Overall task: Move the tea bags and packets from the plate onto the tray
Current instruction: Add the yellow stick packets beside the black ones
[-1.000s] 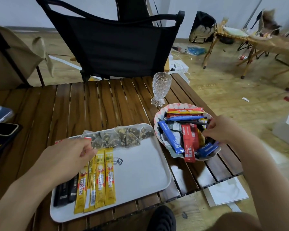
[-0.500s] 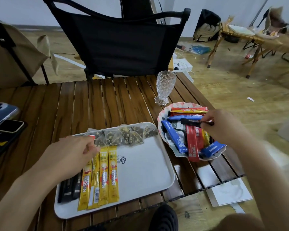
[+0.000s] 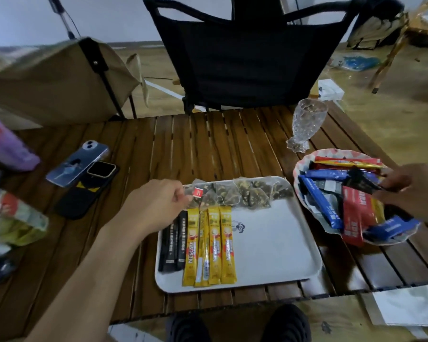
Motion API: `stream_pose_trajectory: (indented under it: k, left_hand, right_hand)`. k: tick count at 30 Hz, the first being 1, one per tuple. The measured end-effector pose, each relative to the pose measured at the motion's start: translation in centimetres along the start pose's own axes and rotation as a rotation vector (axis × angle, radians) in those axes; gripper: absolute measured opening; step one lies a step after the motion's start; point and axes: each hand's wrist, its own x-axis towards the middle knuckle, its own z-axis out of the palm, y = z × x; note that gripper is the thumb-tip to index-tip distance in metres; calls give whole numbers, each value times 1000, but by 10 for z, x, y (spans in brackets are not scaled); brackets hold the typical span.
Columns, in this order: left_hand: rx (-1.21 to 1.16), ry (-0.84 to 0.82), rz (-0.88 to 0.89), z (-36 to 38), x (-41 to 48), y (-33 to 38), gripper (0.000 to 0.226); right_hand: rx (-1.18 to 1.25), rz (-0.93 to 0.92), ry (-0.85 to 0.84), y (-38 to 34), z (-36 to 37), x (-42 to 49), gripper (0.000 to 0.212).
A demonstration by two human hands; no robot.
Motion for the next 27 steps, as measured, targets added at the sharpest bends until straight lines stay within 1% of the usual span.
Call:
stream_pose_trajectory:
  k: [1, 2, 3, 5, 7, 11, 14, 18, 20, 22, 24, 27]
  left_hand:
    - [-15, -6, -5, -1, 0, -1, 24]
    - [-36, -14, -8, -2, 0, -3, 24]
    - [-72, -24, -8, -4, -1, -4, 22]
    - [-190, -57, -10, -7, -1, -5, 20]
    - [-333, -98, -7, -11, -2, -4, 20]
    - [-588, -170, 39, -20, -4, -2, 32]
    - [-678, -180, 61, -23, -7, -3, 27]
    - [-818, -166, -19, -29, -9, -8, 30]
    - [-842, -187, -36, -30, -9, -11, 26]
    - [-801, -196, -54, -28, -8, -16, 18]
    - [-752, -194, -94, -25, -6, -22, 14]
    - [-650, -194, -172, -21, -5, -35, 11]
  right_hand:
    - [42, -37, 29, 0, -2, -2, 42]
    - [84, -87, 39, -11, -8, -10, 39]
    - [169, -141, 19, -35, -17, -23, 28]
    - [391, -225, -84, -91, -25, -44, 15]
    - [545, -275, -197, -135, -9, -60, 6]
    - [809, -223, -321, -193, 43, -91, 7]
    - [995, -141, -408, -216, 71, -105, 7]
    - [1111, -44, -419, -233, 91, -114, 11]
    - [1163, 18, -458, -239, 95, -114, 13]
    - [1198, 74, -536, -245, 97, -114, 13]
    - [1200, 91, -603, -249, 100, -113, 13]
    - [1110, 78, -610, -252, 105, -114, 16]
